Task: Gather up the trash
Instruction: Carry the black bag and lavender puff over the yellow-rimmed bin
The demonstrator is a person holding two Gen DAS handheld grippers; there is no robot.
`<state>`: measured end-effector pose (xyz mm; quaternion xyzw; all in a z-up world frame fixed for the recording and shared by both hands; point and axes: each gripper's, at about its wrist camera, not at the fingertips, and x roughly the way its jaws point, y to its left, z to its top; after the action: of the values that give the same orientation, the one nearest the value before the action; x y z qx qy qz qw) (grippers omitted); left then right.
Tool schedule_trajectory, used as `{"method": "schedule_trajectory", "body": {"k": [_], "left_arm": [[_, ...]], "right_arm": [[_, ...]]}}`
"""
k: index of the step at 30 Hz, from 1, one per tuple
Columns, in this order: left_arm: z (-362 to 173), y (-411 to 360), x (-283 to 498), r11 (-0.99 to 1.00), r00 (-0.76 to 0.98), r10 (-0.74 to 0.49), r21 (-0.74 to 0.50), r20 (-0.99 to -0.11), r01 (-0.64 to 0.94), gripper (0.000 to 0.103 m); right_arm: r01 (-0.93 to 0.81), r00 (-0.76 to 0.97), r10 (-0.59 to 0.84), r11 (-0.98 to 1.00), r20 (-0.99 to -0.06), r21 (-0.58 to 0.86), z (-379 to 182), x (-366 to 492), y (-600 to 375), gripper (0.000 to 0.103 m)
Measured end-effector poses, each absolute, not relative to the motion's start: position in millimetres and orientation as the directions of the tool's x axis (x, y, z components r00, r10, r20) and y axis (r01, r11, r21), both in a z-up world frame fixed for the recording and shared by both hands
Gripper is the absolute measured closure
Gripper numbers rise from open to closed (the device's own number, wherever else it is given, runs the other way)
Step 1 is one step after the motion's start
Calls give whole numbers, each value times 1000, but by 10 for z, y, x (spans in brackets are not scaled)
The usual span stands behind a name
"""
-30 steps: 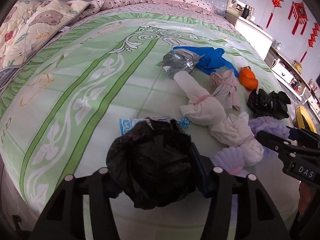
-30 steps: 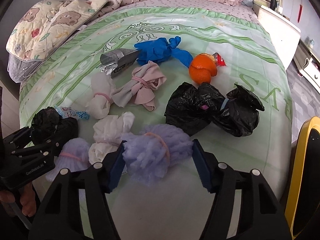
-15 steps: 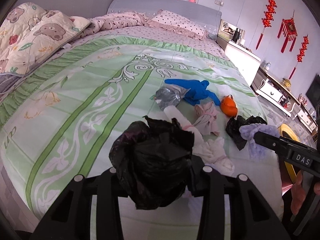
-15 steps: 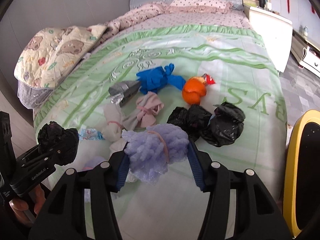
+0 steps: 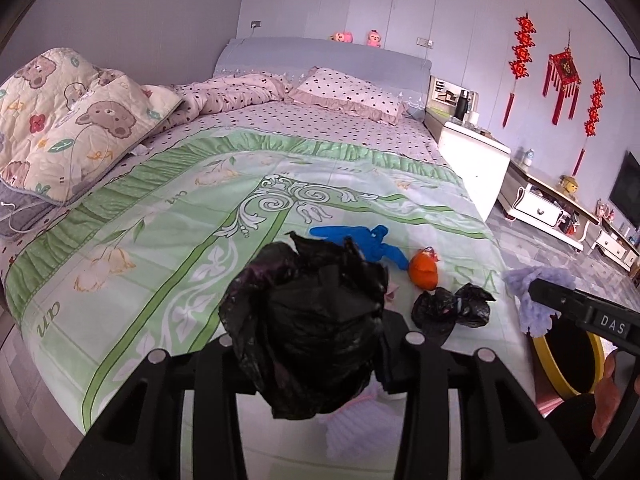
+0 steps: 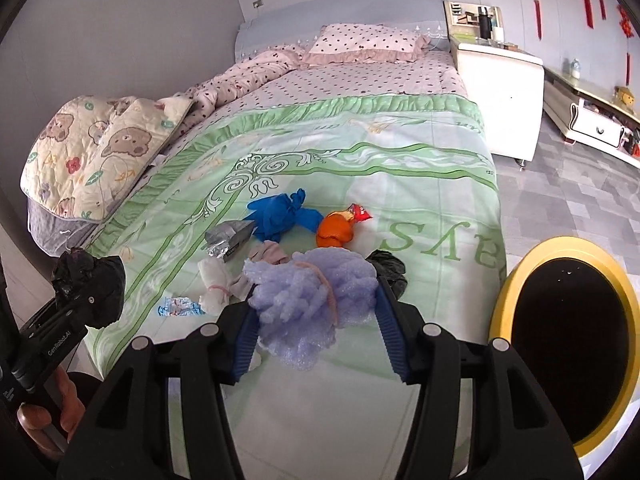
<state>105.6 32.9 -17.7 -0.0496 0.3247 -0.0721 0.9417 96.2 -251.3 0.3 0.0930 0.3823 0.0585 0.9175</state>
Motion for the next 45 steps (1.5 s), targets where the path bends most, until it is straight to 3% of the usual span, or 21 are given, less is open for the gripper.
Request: {"method": "schedule_trajectory", "body": {"k": [22, 45], "left_arm": [[507, -1238, 1067, 918, 743, -380, -126, -551, 376, 65], [103, -2732, 1362, 827, 585, -485, -123, -650, 549, 65]], "right_arm": [[180, 749, -30, 971, -662, 160, 699, 211, -4103, 50], [354, 703, -106, 910, -703, 217, 267, 142, -5205, 50]]}}
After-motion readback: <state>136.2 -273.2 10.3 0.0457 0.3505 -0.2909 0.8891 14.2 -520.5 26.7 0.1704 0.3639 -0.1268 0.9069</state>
